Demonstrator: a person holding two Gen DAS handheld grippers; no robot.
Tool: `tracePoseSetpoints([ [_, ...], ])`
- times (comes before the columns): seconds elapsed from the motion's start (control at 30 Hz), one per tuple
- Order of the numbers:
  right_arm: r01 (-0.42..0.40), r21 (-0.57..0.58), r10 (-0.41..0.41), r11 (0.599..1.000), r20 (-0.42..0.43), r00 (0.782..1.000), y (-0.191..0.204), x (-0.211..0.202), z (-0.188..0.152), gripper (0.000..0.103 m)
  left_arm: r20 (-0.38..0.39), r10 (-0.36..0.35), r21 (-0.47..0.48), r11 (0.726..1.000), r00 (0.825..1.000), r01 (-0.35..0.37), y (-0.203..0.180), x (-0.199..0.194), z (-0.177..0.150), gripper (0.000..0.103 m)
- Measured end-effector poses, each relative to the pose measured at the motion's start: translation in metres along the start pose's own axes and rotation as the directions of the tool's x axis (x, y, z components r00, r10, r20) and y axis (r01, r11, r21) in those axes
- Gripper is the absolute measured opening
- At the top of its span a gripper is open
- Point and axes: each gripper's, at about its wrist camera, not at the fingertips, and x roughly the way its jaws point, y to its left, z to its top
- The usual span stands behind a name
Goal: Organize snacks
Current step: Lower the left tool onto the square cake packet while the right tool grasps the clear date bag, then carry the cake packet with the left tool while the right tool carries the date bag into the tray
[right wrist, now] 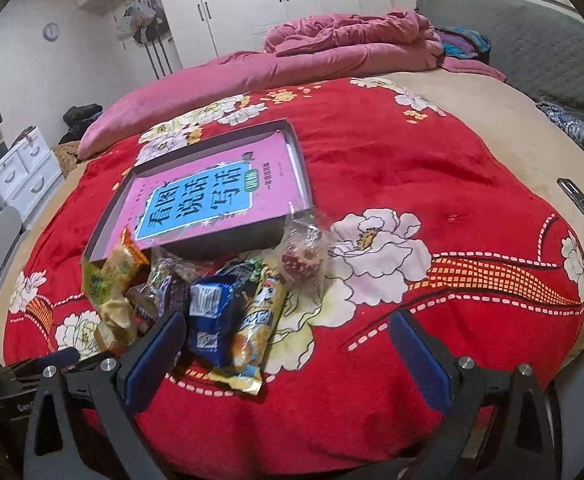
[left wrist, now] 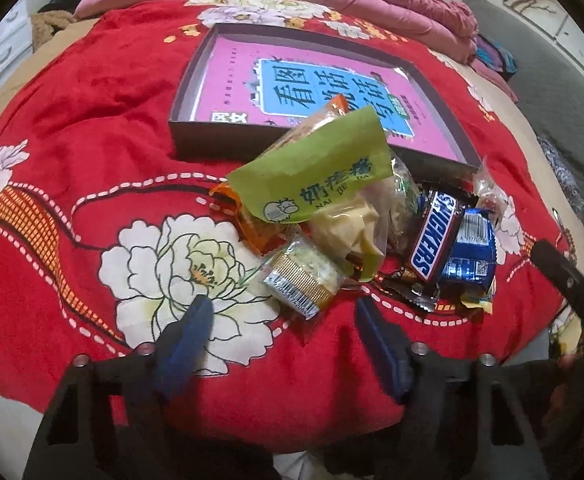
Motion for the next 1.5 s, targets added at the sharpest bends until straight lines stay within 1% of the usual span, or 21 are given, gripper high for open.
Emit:
tracePoseSetpoints([
  [0.17, 0.012, 0.035, -0.011, 0.999, -0.019, 1.0, -0.01, 0.011, 0.008, 0.103, 0.005, 0.001, 0.041, 0.999, 1.0, -0.001, -0.006, 0.003, 0.005, 0.073],
  [0.33, 0.025, 0.076, -0.023, 0.997, -0.026, 0.999, -0.021, 0.021, 0.017, 0.103, -0.003, -0.004, 0.055, 0.998, 1.0, 0.004, -0.008, 0.007, 0.009, 0.073],
  [0.43, 0.032, 0.076, -0.03, 0.997, -0.029, 0.999, -0.023, 0.03, 0.022, 0.103, -0.013, -0.006, 0.054, 0.999, 1.0, 0.007, -0.008, 0.011, 0.011, 0.072],
  [0.57, 0.033, 0.062, -0.03, 0.998, -0.049, 0.998, -0.021, 0.045, 0.028, 0.102, -0.035, 0.002, 0.053, 0.999, 0.999, 0.0, -0.007, 0.018, 0.012, 0.069],
  [0.63, 0.025, 0.062, -0.021, 0.998, -0.073, 0.997, -0.021, 0.055, 0.031, 0.097, -0.036, 0.001, 0.055, 0.998, 0.999, 0.001, -0.008, 0.019, 0.013, 0.068],
  [0.7, 0.013, 0.065, -0.006, 0.998, -0.102, 0.995, -0.02, 0.065, 0.032, 0.087, -0.038, 0.0, 0.056, 0.998, 0.999, 0.003, -0.008, 0.02, 0.013, 0.067],
  [0.77, 0.003, 0.066, 0.005, 0.998, -0.128, 0.992, -0.02, 0.073, 0.032, 0.08, -0.039, -0.002, 0.054, 0.999, 0.999, 0.004, -0.008, 0.021, 0.014, 0.065],
  [0.83, -0.004, 0.065, 0.013, 0.998, -0.137, 0.99, -0.019, 0.078, 0.032, 0.076, -0.042, -0.004, 0.049, 0.999, 0.999, 0.007, -0.008, 0.022, 0.014, 0.063],
  [0.9, -0.023, 0.064, 0.032, 0.998, -0.141, 0.989, -0.017, 0.081, 0.033, 0.068, -0.045, -0.006, 0.045, 0.999, 0.999, 0.008, -0.007, 0.023, 0.014, 0.063],
  [0.93, -0.037, 0.063, 0.045, 0.997, -0.141, 0.989, -0.016, 0.081, 0.033, 0.065, -0.045, -0.007, 0.043, 0.999, 0.999, 0.009, -0.006, 0.023, 0.015, 0.063],
  [0.97, -0.052, 0.06, 0.061, 0.997, -0.142, 0.988, -0.015, 0.083, 0.033, 0.057, -0.046, -0.007, 0.042, 0.999, 0.999, 0.009, -0.006, 0.023, 0.015, 0.062],
  [1.0, -0.07, 0.059, 0.078, 0.996, -0.15, 0.986, -0.014, 0.085, 0.034, 0.047, -0.046, -0.007, 0.042, 0.999, 0.999, 0.009, -0.006, 0.023, 0.015, 0.062],
  [1.03, -0.084, 0.061, 0.092, 0.995, -0.161, 0.983, -0.014, 0.087, 0.033, 0.045, -0.046, -0.007, 0.043, 0.999, 0.999, 0.009, -0.007, 0.024, 0.015, 0.062],
  [1.07, -0.09, 0.068, 0.1, 0.994, -0.163, 0.982, -0.015, 0.088, 0.033, 0.042, -0.046, -0.007, 0.045, 0.999, 0.999, 0.009, -0.007, 0.024, 0.015, 0.06],
  [1.17, -0.121, 0.098, 0.135, 0.988, -0.145, 0.98, -0.019, 0.086, 0.034, 0.042, -0.048, -0.013, 0.044, 0.999, 0.999, 0.015, -0.006, 0.024, 0.014, 0.052],
  [1.43, -0.15, 0.087, 0.158, 0.985, -0.095, 0.983, -0.019, 0.072, 0.035, 0.04, -0.045, -0.044, 0.024, 0.999, 0.998, 0.045, -0.002, 0.021, 0.013, 0.045],
  [1.47, -0.154, 0.084, 0.162, 0.984, -0.092, 0.983, -0.018, 0.071, 0.036, 0.04, -0.045, -0.049, 0.022, 0.999, 0.998, 0.05, -0.001, 0.021, 0.013, 0.043],
  [1.5, -0.158, 0.078, 0.164, 0.984, -0.09, 0.982, -0.017, 0.07, 0.036, 0.04, -0.045, -0.052, 0.02, 0.998, 0.998, 0.053, 0.0, 0.02, 0.012, 0.042],
])
